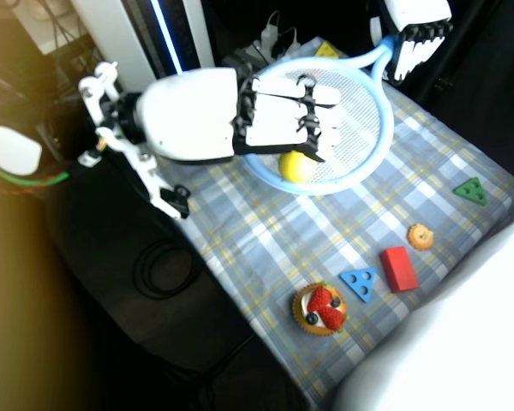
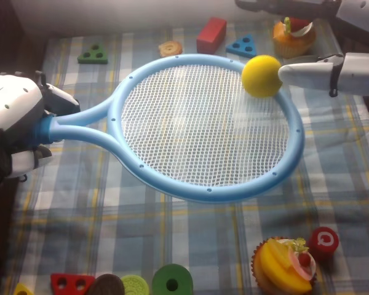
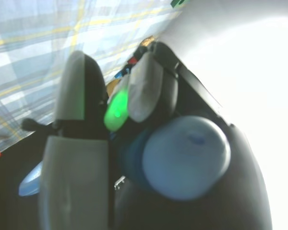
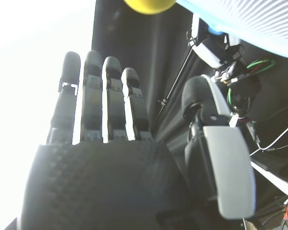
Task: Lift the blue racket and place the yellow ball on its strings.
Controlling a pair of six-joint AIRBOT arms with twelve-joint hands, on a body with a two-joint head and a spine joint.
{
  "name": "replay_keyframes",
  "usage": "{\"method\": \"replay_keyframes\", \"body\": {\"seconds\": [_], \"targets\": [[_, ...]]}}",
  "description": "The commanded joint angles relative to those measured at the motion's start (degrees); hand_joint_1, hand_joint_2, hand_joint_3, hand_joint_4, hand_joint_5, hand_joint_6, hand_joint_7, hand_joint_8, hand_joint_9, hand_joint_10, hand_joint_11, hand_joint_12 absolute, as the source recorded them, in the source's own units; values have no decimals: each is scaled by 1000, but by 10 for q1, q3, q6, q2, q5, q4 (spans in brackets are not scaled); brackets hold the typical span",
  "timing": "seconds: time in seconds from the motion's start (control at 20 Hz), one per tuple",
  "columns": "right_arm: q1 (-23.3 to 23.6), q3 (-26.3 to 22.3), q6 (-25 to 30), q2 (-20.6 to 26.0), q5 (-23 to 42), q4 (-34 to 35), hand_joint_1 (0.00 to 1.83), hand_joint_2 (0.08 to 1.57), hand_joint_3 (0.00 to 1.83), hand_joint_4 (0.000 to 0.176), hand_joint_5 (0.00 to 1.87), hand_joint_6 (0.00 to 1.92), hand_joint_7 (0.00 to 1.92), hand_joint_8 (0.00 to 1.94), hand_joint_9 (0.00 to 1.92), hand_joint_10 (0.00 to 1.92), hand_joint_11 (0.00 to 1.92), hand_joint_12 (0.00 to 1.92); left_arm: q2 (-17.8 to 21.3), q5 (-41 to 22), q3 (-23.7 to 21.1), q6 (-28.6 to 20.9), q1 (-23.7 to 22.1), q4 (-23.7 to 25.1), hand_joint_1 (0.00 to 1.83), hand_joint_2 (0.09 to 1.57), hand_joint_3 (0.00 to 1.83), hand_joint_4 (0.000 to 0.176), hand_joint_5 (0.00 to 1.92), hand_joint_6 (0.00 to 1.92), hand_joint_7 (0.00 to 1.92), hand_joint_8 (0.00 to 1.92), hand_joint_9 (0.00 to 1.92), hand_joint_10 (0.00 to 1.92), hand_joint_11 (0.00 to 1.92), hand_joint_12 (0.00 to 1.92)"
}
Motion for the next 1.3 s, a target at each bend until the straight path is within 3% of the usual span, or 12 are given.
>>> {"method": "replay_keyframes", "body": {"seconds": [0.0, 0.3, 0.35, 0.5, 0.6, 0.95, 1.0, 1.05, 1.1, 1.15, 1.2, 1.25], "targets": [[3, -1, -2, 2, 69, 28, 324, 1317, 2, 0, 261, 0, 387, 0, 410, 0, 79, 788, -2, -57, 3, 4, -8, 7, 1421, 1341, 9, 176, 800, 1921, 1287, 1921, 1538, 1921, 1565, 1921], [1, -1, -3, 8, 70, 29, 372, 1304, 0, 13, 264, 3, 384, 2, 391, 5, 66, 764, -26, -28, 20, 43, -17, -15, 1546, 1234, 0, 176, 882, 1921, 1343, 1921, 1586, 1921, 1584, 1921], [1, -1, -3, 8, 70, 30, 376, 1313, 1, 0, 267, 4, 395, 6, 401, 9, 63, 763, -27, -25, 21, 46, -17, -17, 1534, 1243, 0, 176, 900, 1921, 1372, 1921, 1608, 1921, 1537, 1921], [0, -1, -3, 8, 70, 30, 393, 1321, 3, 3, 270, 3, 404, 5, 416, 10, 77, 775, -34, -19, 25, 72, -18, -35, 1511, 1249, 0, 169, 856, 1921, 1328, 1921, 1573, 1921, 1379, 1913], [-2, -1, -3, 8, 70, 32, 405, 1313, 0, 0, 286, 3, 426, 4, 434, 4, 111, 742, -38, -16, 29, 76, -19, -45, 1464, 1239, 0, 155, 794, 1921, 1186, 1921, 1404, 1921, 1131, 1863], [-4, -1, -3, 9, 70, 34, 417, 1324, 0, 0, 291, 0, 426, 0, 438, 1, 127, 688, -40, -15, 30, 76, -19, -52, 1284, 1254, 2, 131, 726, 1921, 966, 1921, 1117, 1921, 1038, 1921], [-5, -1, -3, 9, 70, 34, 421, 1323, 0, 0, 287, 0, 421, 0, 430, 0, 125, 677, -40, -15, 30, 76, -19, -53, 1274, 1225, 0, 90, 688, 1921, 897, 1921, 1055, 1921, 995, 1921], [-5, -1, -3, 9, 70, 34, 436, 1319, 0, 0, 292, 1, 422, 1, 433, 1, 134, 672, -40, -15, 29, 76, -18, -55, 1274, 1195, 0, 74, 693, 1921, 833, 1921, 989, 1921, 923, 1921], [-5, -1, -3, 9, 70, 34, 450, 1315, 0, 7, 291, 1, 411, 0, 423, 0, 139, 669, -40, -15, 29, 76, -18, -56, 1271, 1178, 0, 66, 704, 1921, 786, 1921, 929, 1921, 864, 1921], [-5, -1, -3, 9, 70, 34, 461, 1320, 0, 12, 283, 0, 407, 0, 422, 0, 130, 666, -40, -15, 28, 76, -17, -56, 1232, 1157, 0, 85, 629, 1921, 749, 1921, 866, 1921, 830, 1921], [-6, -1, -3, 10, 70, 35, 480, 1327, 1, 18, 268, 0, 395, 0, 413, 0, 112, 666, -39, -16, 27, 76, -16, -57, 1096, 1208, 14, 0, 730, 1473, 669, 1833, 729, 1903, 660, 1911], [-8, -1, -3, 10, 70, 35, 471, 1332, 2, 23, 257, 0, 381, 0, 400, 0, 96, 674, -38, -19, 24, 76, -14, -57, 1078, 1217, 3, 0, 765, 1338, 620, 1705, 659, 1815, 567, 1841]]}}
